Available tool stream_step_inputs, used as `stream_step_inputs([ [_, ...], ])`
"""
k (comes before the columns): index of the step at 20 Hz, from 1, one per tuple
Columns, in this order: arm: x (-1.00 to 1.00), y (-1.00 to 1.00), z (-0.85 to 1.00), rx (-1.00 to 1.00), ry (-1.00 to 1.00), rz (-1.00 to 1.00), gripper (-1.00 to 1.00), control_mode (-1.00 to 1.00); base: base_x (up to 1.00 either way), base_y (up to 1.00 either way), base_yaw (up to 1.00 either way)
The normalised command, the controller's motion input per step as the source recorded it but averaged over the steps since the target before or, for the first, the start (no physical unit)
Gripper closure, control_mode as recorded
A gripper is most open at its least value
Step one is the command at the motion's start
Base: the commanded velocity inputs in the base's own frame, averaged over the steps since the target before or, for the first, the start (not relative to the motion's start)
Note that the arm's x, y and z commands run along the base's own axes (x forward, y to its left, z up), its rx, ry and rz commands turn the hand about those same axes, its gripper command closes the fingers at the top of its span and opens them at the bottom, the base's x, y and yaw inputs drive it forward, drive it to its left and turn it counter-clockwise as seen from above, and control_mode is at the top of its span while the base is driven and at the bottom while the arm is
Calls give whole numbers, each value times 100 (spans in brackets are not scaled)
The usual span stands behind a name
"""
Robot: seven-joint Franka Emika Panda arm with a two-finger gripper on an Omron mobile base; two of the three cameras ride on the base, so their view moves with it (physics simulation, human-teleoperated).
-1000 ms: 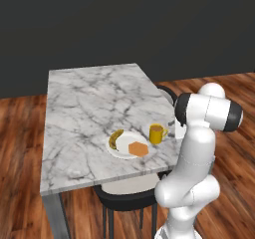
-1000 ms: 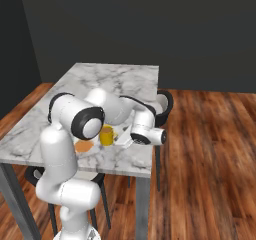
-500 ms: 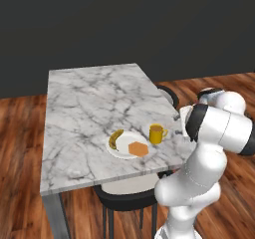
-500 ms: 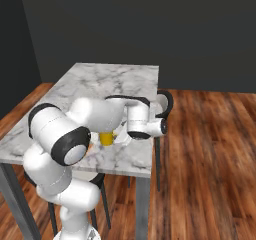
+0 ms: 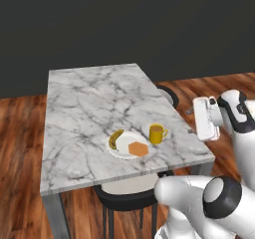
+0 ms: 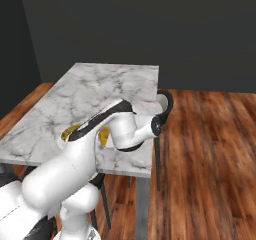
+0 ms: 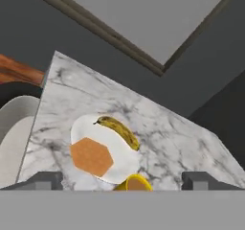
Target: Pick up the brewed coffee from the coffee machine and place it next to the breakfast plate on the dining counter.
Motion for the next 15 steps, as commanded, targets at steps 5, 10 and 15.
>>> stream_step_inputs([
  [5, -87, -7, 12, 0, -27, 14, -100, -100, 0, 0, 0],
  [10, -44, -41, 0, 18, -13, 4, -100, -100, 0, 0, 0],
  [15, -43, -49, 0, 23, -14, 3, -100, -100, 0, 0, 0],
])
